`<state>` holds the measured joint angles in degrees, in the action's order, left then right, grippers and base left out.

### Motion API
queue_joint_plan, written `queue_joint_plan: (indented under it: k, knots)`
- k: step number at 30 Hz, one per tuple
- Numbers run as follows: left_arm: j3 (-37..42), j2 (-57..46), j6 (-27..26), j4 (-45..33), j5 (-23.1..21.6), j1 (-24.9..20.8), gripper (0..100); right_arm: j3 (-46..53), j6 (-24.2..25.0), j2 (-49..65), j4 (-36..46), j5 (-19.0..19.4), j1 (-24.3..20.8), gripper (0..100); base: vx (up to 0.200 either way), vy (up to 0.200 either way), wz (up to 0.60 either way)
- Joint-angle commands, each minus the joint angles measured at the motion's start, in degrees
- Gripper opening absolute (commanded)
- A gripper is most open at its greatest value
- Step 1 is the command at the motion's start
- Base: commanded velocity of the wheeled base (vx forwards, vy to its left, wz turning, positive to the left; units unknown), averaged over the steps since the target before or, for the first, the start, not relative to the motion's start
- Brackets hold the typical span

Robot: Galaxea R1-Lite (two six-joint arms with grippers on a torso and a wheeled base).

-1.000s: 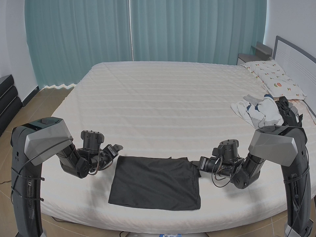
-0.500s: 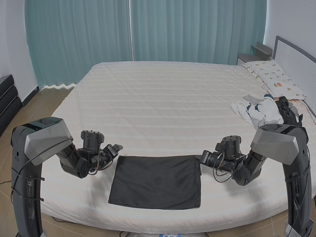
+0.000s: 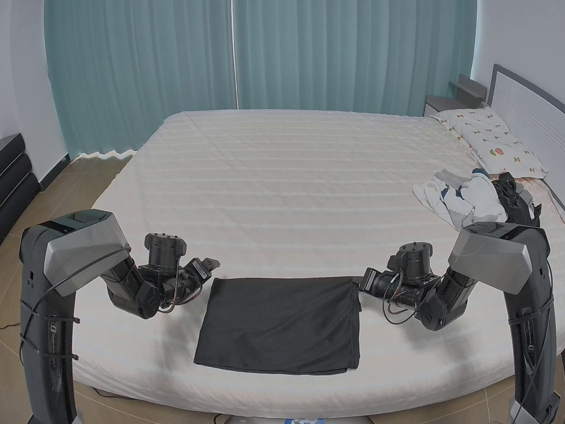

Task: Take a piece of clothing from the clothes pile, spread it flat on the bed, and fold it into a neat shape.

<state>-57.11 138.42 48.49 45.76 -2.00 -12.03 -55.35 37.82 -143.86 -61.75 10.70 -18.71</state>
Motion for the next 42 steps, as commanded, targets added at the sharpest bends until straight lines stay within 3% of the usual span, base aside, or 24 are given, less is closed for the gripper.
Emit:
queue_joint_plan:
  k: [1, 9, 10, 20, 21, 29, 37, 42]
  knots:
    - [0.0, 0.1, 0.0, 0.0, 0.0, 0.0, 100, 0.0, 0.0, -0.8, -0.1, 0.0, 0.0, 0, 0.0, 0.0, 0.0]
    - [0.0, 0.1, 0.0, -0.1, 0.0, 0.0, 100, 0.0, -0.2, -1.1, 0.5, 0.0, 0.0, 0, 0.0, 0.0, 0.0]
    - [0.0, 0.1, 0.0, -0.1, 0.0, 0.0, 100, 0.0, -0.2, -1.2, 0.6, 0.0, 0.0, 100, 0.0, 0.0, 0.0]
    - [0.4, -0.3, 0.2, 0.0, -0.1, 0.1, 100, 1.1, 0.1, -0.8, -0.2, -0.7, 0.2, 100, 0.0, 0.0, 0.0]
    - [0.9, -0.6, 0.2, 0.0, -0.1, 0.2, 100, 2.7, 0.2, 0.9, -0.5, -2.6, 1.8, 100, 0.0, 0.0, 0.0]
    - [2.1, -6.7, -0.1, 0.0, 0.2, 2.4, 100, 14.2, 0.9, 13.9, -2.9, -3.4, 7.1, 100, 0.0, 0.0, 0.0]
    - [12.4, -25.9, -3.1, -0.2, 0.6, 5.7, 100, 27.0, 0.1, 35.8, -2.2, -3.6, 10.1, 100, 0.0, 0.0, 0.0]
    - [19.0, -40.3, -6.7, -0.7, 0.8, 7.2, 100, 32.1, -5.3, 49.6, -0.8, -3.6, 10.2, 100, 0.0, 0.0, 0.0]
